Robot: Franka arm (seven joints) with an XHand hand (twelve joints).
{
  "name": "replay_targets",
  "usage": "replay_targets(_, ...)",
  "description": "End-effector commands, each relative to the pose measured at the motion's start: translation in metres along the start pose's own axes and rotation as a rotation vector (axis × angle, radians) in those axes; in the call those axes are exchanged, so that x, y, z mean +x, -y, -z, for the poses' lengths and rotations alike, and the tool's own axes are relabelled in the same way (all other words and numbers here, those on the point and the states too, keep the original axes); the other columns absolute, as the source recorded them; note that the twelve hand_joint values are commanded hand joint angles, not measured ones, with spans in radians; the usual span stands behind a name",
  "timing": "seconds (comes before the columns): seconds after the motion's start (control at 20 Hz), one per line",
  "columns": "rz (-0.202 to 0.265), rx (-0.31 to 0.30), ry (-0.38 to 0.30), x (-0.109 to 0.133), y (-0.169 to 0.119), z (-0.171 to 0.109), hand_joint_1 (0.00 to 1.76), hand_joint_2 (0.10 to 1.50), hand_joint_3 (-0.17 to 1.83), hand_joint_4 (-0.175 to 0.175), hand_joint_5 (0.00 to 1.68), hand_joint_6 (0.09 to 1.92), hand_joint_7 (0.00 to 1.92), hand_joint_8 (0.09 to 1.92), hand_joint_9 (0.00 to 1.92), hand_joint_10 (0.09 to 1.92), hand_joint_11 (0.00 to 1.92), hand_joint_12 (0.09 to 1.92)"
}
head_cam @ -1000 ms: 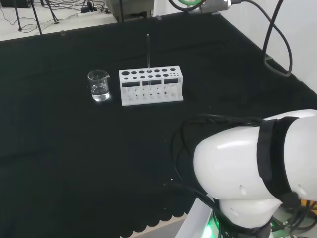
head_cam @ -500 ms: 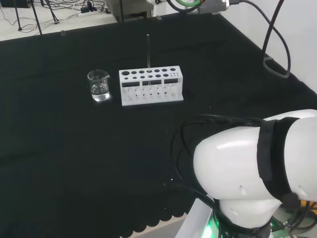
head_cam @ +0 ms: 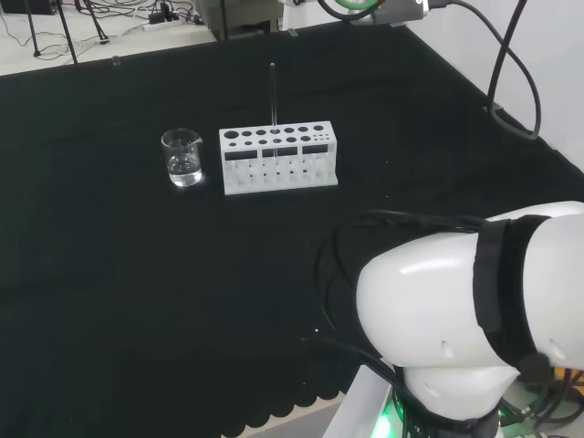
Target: Take the glass rod from the white test tube rack.
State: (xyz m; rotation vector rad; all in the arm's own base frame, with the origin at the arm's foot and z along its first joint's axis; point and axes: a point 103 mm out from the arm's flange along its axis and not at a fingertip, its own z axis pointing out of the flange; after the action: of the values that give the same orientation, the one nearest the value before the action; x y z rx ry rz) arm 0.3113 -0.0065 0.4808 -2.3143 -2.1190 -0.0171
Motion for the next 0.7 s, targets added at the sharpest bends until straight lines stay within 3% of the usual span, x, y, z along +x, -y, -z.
replay_targets(0.05,0.024,0.004,-0.005,-0.015,-0.031,-0.010,0.65,0.88,0.38,-0.134,0.01,0.09,0.00,0.50,0.00,0.67,0.00,1.01)
replay_targets(0.2,0.038,-0.015,0.015,-0.013,-0.052,-0.010,0.64,0.88,0.37,-0.134,0.01,0.09,0.00,0.52,0.00,0.70,0.00,1.06)
replay_targets(0.3,0.040,0.001,0.058,-0.002,-0.069,-0.001,0.64,0.88,0.37,-0.134,0.01,0.09,0.00,0.55,0.00,0.73,0.00,1.09)
replay_targets(0.55,0.032,0.048,0.145,-0.001,-0.104,0.016,0.64,0.88,0.37,-0.133,0.02,0.09,0.00,0.59,0.00,0.81,0.00,1.17)
replay_targets(0.7,0.041,0.064,0.170,0.003,-0.122,0.011,0.64,0.88,0.37,-0.133,0.02,0.09,0.00,0.61,0.00,0.82,0.00,1.19)
